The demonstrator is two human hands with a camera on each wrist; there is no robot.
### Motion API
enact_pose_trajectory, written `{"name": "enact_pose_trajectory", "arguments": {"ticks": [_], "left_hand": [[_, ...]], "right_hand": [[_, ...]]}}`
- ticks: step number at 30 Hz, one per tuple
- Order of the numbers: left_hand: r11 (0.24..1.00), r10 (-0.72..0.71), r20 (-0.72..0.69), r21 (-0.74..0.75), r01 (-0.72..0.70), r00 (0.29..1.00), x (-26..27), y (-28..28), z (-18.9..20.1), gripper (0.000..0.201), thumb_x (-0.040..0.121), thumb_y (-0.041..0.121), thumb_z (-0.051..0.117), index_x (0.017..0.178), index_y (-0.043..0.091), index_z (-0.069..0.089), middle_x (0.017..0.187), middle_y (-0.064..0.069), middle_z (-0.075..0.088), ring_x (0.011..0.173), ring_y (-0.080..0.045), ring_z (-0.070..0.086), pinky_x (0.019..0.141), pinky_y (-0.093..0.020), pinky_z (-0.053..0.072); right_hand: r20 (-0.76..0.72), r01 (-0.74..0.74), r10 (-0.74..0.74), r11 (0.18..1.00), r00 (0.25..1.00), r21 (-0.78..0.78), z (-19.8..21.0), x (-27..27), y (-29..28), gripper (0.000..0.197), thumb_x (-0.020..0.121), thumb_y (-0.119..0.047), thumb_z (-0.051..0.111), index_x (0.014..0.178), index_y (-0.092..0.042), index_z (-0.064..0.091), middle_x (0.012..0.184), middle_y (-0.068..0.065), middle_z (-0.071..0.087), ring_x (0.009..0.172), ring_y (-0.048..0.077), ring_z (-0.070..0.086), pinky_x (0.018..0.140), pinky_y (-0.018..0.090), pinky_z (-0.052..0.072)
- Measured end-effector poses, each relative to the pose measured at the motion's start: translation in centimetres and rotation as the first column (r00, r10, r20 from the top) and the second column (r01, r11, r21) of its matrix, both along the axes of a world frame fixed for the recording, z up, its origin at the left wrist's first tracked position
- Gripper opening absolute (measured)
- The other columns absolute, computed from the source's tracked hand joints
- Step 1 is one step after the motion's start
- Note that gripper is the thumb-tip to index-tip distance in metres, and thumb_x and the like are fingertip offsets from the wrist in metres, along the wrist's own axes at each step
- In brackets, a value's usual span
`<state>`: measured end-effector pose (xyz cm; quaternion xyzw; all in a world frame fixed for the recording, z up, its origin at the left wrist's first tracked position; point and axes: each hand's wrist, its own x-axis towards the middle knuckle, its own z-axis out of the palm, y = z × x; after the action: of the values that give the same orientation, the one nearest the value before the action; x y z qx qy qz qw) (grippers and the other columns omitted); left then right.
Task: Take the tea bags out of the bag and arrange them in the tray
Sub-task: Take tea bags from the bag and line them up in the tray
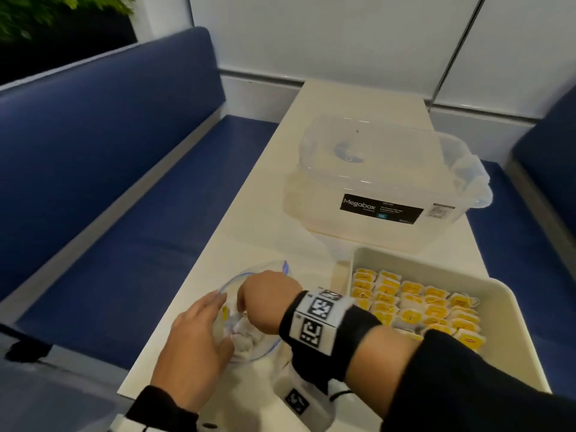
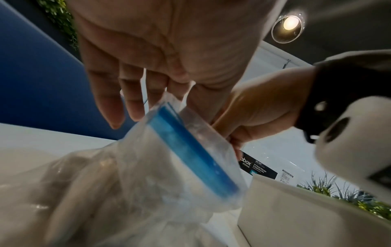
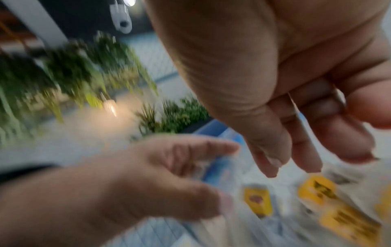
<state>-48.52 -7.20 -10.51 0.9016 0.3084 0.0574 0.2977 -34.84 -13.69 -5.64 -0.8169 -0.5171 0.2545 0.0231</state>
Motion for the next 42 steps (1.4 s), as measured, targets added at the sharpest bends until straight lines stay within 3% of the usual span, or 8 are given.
{"name": "enact_pose_trajectory", "arguments": {"ticks": [4, 8, 21, 26, 31, 34, 38, 42], "left_hand": [[0.999, -0.019, 0.048, -0.032, 0.02, 0.999, -0.2, -0.1, 0.0, 0.068, 0.08, 0.013, 0.068, 0.142, 0.02, 0.038, 0.144, 0.008, 0.039, 0.129, -0.011, 0.038, 0.107, -0.02, 0.027], [0.998, 0.015, 0.1, -0.069, -0.008, 0.995, -0.1, 0.0, -0.1, 0.065, 0.081, 0.012, 0.067, 0.14, 0.02, 0.041, 0.143, 0.007, 0.04, 0.128, -0.009, 0.039, 0.104, -0.015, 0.024], [0.999, 0.039, 0.059, -0.035, -0.037, 0.997, 0.3, -0.1, 1.4, 0.055, 0.086, 0.021, 0.062, 0.137, 0.028, 0.042, 0.144, 0.01, 0.033, 0.129, -0.012, 0.031, 0.106, -0.026, 0.03], [0.964, 0.217, 0.29, -0.213, -0.158, 0.932, 0.7, -0.5, 3.1, 0.013, 0.092, 0.029, 0.052, 0.103, 0.024, 0.057, 0.099, 0.007, 0.056, 0.087, -0.013, 0.054, 0.068, -0.017, 0.039], [0.625, 0.393, 0.287, -0.78, -0.025, 0.874, 1.8, -0.9, 4.2, 0.04, 0.087, 0.046, 0.04, 0.093, 0.015, 0.065, 0.079, -0.004, 0.072, 0.066, -0.017, 0.066, 0.059, -0.027, 0.052], [0.501, 0.408, 0.303, -0.863, 0.066, 0.861, 2.2, -1.5, 4.8, 0.033, 0.085, 0.037, 0.051, 0.087, 0.007, 0.063, 0.068, -0.002, 0.067, 0.063, -0.014, 0.066, 0.056, -0.025, 0.055], [0.52, 0.431, 0.361, -0.849, 0.099, 0.827, 2.5, -1.7, 5.1, 0.017, 0.089, 0.022, 0.055, 0.089, 0.008, 0.064, 0.06, 0.001, 0.064, 0.056, -0.009, 0.063, 0.055, -0.026, 0.057], [0.659, 0.402, 0.451, -0.747, 0.09, 0.797, 2.7, -1.7, 5.6, 0.014, 0.086, 0.019, 0.061, 0.081, 0.02, 0.074, 0.076, 0.002, 0.072, 0.069, -0.009, 0.067, 0.055, -0.023, 0.055]], "right_hand": [[0.08, -0.077, 0.092, 0.981, 0.993, -0.178, -1.5, -0.8, 1.9, 0.022, 0.094, -0.018, 0.05, 0.1, -0.003, 0.064, 0.103, 0.014, 0.063, 0.103, 0.032, 0.058, 0.08, 0.035, 0.043], [0.116, -0.064, 0.107, 0.944, 0.987, -0.322, -3.5, -1.7, 2.5, 0.036, 0.09, -0.029, 0.058, 0.116, -0.005, 0.061, 0.12, 0.014, 0.06, 0.114, 0.034, 0.054, 0.096, 0.049, 0.046], [0.097, 0.1, -0.107, 0.992, 0.989, 0.079, -0.5, -0.8, -0.3, 0.021, 0.09, -0.011, 0.05, 0.103, -0.011, 0.067, 0.106, 0.012, 0.066, 0.098, 0.03, 0.061, 0.07, 0.029, 0.038], [-0.124, 0.282, -0.254, 0.892, 0.959, 0.354, 1.7, -0.6, -3.1, 0.013, 0.076, -0.018, 0.063, 0.086, -0.025, 0.068, 0.092, -0.005, 0.07, 0.089, 0.018, 0.062, 0.073, 0.027, 0.046], [-0.013, 0.191, -0.23, 0.777, 0.973, 0.6, 2.8, -2.1, -5.2, 0.012, 0.081, -0.025, 0.058, 0.086, -0.031, 0.067, 0.086, -0.012, 0.07, 0.078, 0.009, 0.062, 0.068, 0.028, 0.048], [0.164, 0.015, -0.16, 0.759, 0.973, 0.651, 2.6, -2.8, -5.8, 0.017, 0.075, -0.027, 0.05, 0.077, -0.032, 0.066, 0.07, -0.011, 0.066, 0.061, 0.011, 0.063, 0.048, 0.028, 0.05], [0.251, -0.088, -0.102, 0.759, 0.963, 0.645, 2.7, -2.6, -6.6, 0.012, 0.073, -0.021, 0.06, 0.075, -0.031, 0.065, 0.068, -0.011, 0.065, 0.058, 0.013, 0.061, 0.046, 0.027, 0.047], [0.118, 0.1, -0.278, 0.658, 0.953, 0.746, 3.9, -2.1, -7.4, 0.007, 0.078, -0.028, 0.054, 0.082, -0.031, 0.059, 0.074, -0.013, 0.061, 0.059, -0.001, 0.047, 0.053, 0.019, 0.04]]}}
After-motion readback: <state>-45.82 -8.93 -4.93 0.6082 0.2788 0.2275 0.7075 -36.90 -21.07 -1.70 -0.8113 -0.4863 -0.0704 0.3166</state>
